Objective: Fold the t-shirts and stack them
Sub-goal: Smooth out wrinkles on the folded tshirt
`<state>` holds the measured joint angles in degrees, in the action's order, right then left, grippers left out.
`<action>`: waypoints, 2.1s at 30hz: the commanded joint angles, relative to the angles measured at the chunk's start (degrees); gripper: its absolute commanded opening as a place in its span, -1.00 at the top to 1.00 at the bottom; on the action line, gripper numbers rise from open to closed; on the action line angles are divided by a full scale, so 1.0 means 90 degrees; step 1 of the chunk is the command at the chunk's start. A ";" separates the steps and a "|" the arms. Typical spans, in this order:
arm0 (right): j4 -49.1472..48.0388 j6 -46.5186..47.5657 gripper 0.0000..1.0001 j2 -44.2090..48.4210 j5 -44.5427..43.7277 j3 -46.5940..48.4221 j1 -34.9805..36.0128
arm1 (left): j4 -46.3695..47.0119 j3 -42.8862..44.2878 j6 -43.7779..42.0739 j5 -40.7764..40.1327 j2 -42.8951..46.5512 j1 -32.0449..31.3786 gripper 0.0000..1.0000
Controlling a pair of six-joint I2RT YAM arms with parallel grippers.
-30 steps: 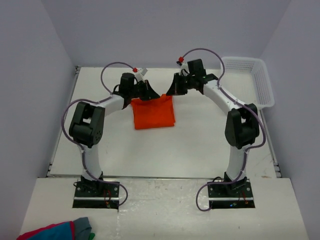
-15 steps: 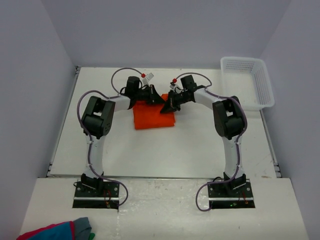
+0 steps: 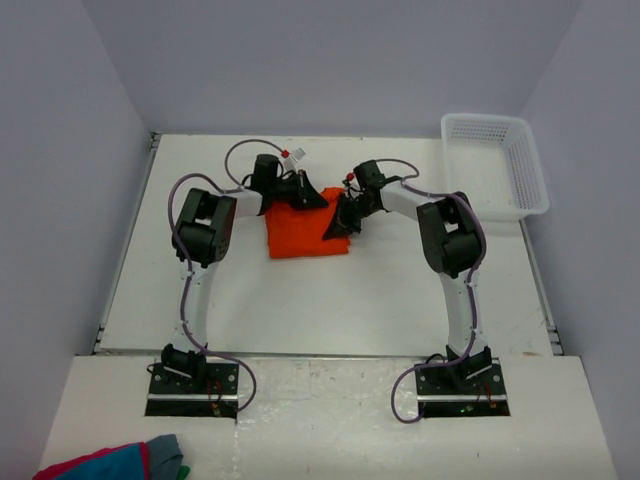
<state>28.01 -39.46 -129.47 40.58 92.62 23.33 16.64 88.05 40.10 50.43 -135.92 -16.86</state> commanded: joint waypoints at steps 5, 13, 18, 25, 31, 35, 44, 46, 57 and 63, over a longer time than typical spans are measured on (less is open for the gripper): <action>-0.0084 -0.0449 1.00 0.0459 -0.0631 -0.0827 0.0171 | -0.0354 0.1416 0.0008 0.0285 -0.0727 0.0458 1.00; -0.0261 -0.0470 1.00 0.0616 -0.0846 -0.1433 0.0279 | -0.0716 0.3097 0.0183 0.0519 -0.1762 0.0574 1.00; -0.0417 0.0106 1.00 0.0908 -0.0885 -0.1609 0.0318 | -0.0765 0.2904 0.0037 0.0548 -0.1512 0.0682 1.00; -0.0817 0.0975 1.00 0.1503 -0.1139 -0.1844 0.0386 | -0.0843 0.1059 -0.0461 -0.0045 0.0724 0.0672 1.00; -0.0769 0.1026 1.00 0.1690 -0.0964 -0.1483 0.0396 | -0.1760 -0.0212 -0.1007 -0.1110 0.2376 0.0604 1.00; -0.0691 0.0967 1.00 0.1642 -0.0905 -0.1346 0.0415 | -0.2230 -0.0661 -0.1252 -0.1296 0.2767 0.0448 1.00; -0.0846 0.0898 1.00 0.1524 -0.0788 -0.1502 0.0425 | -0.2269 -0.1229 -0.1106 -0.1961 0.2583 0.0057 1.00; -0.0827 0.0899 1.00 0.1466 -0.0788 -0.1521 0.0425 | -0.2211 -0.1200 -0.1106 -0.1961 0.2388 0.0028 1.00; -0.0818 0.0401 1.00 0.1153 -0.0573 -0.1590 0.0425 | -0.2045 -0.0994 -0.1272 -0.2098 0.1206 0.0447 1.00; -0.0788 -0.0009 1.00 0.0987 -0.0563 -0.1687 0.0415 | -0.1625 -0.0916 -0.1184 -0.1767 0.0835 0.0789 1.00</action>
<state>21.15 -36.84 -119.98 34.30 78.02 26.74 -0.16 78.94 30.85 36.51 -125.32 -12.25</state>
